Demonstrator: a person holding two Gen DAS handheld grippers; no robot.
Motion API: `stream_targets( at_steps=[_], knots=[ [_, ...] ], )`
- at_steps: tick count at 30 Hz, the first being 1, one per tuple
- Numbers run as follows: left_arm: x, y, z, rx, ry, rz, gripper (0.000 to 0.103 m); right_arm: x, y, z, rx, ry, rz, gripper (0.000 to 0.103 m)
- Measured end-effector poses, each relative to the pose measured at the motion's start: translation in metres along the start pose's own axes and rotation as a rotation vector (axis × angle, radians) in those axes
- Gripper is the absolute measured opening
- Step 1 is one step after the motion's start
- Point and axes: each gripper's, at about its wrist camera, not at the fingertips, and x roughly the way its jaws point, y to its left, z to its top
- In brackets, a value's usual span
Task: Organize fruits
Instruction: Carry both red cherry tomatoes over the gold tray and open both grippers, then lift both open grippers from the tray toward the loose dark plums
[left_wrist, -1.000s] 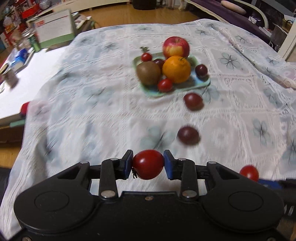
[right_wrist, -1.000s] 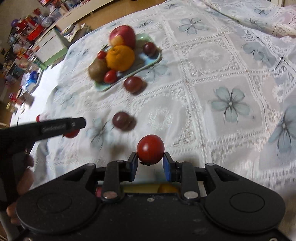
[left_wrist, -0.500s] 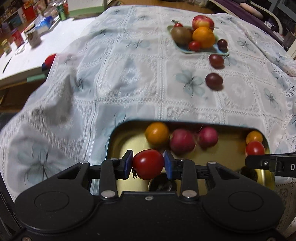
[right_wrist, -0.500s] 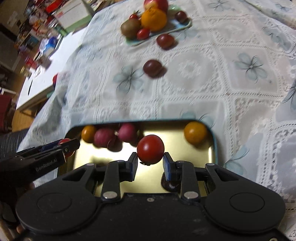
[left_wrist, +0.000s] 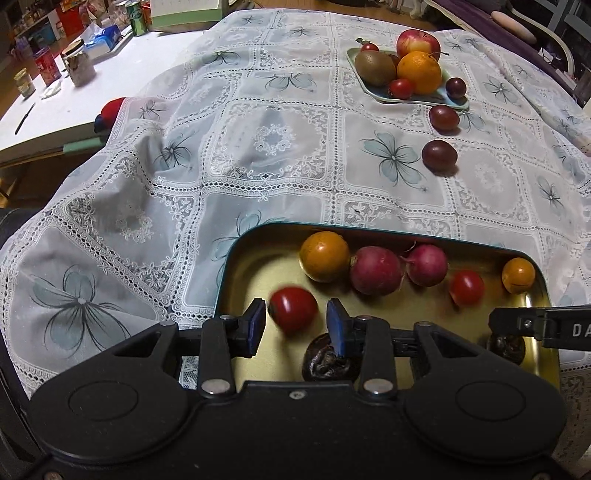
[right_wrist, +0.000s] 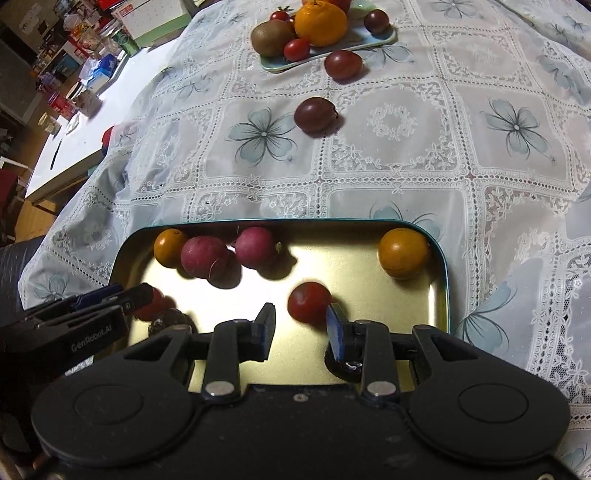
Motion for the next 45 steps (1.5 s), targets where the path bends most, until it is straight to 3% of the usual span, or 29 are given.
stream_targets(
  at_steps=[18, 24, 45],
  knots=[
    [-0.010, -0.003, -0.017, -0.062, 0.040, 0.026, 0.045, -0.003, 0.004, -0.011, -0.108, 0.067, -0.072, 0.033],
    [-0.016, -0.013, -0.021, -0.039, 0.042, 0.033, 0.045, -0.012, -0.002, -0.019, -0.119, 0.036, -0.118, 0.033],
    [-0.010, -0.015, -0.020, -0.029, 0.076, 0.016, 0.045, -0.007, -0.004, -0.023, -0.117, 0.062, -0.114, 0.033]
  ],
)
